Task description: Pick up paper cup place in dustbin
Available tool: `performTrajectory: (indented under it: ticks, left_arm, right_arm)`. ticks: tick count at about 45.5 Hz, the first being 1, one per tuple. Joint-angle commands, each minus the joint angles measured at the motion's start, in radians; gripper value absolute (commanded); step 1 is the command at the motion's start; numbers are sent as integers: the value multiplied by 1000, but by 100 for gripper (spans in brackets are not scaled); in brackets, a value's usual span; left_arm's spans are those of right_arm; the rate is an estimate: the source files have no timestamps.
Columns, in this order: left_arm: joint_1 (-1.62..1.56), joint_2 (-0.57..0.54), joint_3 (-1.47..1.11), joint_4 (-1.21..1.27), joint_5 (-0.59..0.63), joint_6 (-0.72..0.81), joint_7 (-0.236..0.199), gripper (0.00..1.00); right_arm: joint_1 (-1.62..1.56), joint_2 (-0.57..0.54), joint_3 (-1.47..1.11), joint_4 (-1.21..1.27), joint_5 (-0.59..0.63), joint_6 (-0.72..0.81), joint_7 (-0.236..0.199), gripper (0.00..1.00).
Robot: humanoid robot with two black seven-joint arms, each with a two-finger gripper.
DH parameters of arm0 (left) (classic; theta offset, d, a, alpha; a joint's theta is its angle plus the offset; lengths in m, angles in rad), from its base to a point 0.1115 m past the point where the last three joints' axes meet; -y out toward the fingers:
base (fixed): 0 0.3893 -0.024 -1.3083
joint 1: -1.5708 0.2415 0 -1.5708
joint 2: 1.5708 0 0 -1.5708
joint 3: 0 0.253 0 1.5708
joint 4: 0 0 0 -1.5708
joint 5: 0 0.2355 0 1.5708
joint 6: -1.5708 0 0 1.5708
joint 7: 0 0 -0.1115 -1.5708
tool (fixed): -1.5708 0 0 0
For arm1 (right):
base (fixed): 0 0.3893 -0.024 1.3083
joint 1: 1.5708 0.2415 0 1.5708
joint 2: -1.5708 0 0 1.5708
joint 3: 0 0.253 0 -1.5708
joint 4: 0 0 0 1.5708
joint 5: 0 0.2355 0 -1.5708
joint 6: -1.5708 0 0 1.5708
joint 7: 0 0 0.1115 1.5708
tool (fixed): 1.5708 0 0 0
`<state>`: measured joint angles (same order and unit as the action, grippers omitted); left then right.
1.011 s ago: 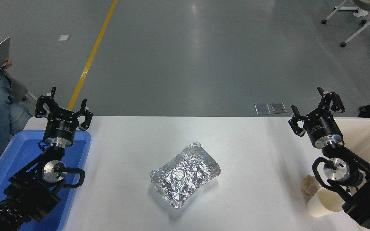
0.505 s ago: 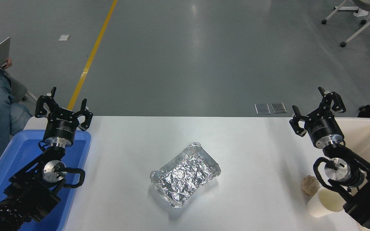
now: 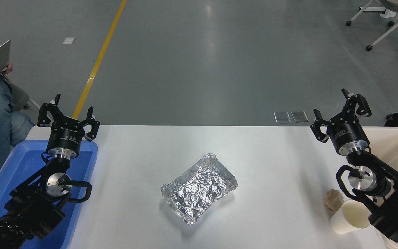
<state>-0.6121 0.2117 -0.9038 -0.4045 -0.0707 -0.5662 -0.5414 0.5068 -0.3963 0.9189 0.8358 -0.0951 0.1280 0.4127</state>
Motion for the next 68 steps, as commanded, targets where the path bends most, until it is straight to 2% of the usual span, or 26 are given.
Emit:
performTrajectory:
  ticks: [1, 12, 17, 20, 26, 31, 39, 43, 50, 57, 63, 68]
  left_arm:
    - [0, 0, -1, 0, 0, 0, 0, 99]
    - [0, 0, 0, 0, 0, 0, 0, 99]
    - [0, 0, 0, 0, 0, 0, 0, 99]
    - [0, 0, -1, 1, 0, 0, 0, 99]
    - [0, 0, -1, 1, 0, 0, 0, 99]
    - [0, 0, -1, 0, 0, 0, 0, 99]
    - [0, 0, -1, 0, 0, -1, 0, 99]
    - [0, 2, -1, 0, 0, -1, 0, 99]
    - [0, 0, -1, 0, 0, -1, 0, 99]
    - [0, 2, -1, 1, 0, -1, 0, 99]
    - [0, 2, 0, 1, 0, -1, 0, 99]
    - [0, 0, -1, 1, 0, 0, 0, 99]
  right_arm:
    - [45, -3, -46, -11, 0, -2, -2, 100]
    - [176, -68, -227, -81, 2, -11, -11, 100]
    - [294, -130, -434, -121, 21, -8, -15, 100]
    - [401, -144, -618, -153, 38, -5, -43, 100]
    - [634, -127, -1079, -250, 178, 5, -159, 100]
    - [763, -24, -1340, -322, 294, 7, -250, 100]
    - [924, 60, -1699, -339, 325, 64, -472, 100]
    - [964, 94, -1807, -336, 314, 137, -532, 100]
    - [1038, 105, -1973, -262, 287, 243, -538, 100]
    - [1110, 100, -2042, -107, 255, 265, -538, 100]
    - [1145, 88, -2063, 5, 106, 286, -537, 100]
    - [1187, 33, -2062, 127, -38, 300, -535, 100]
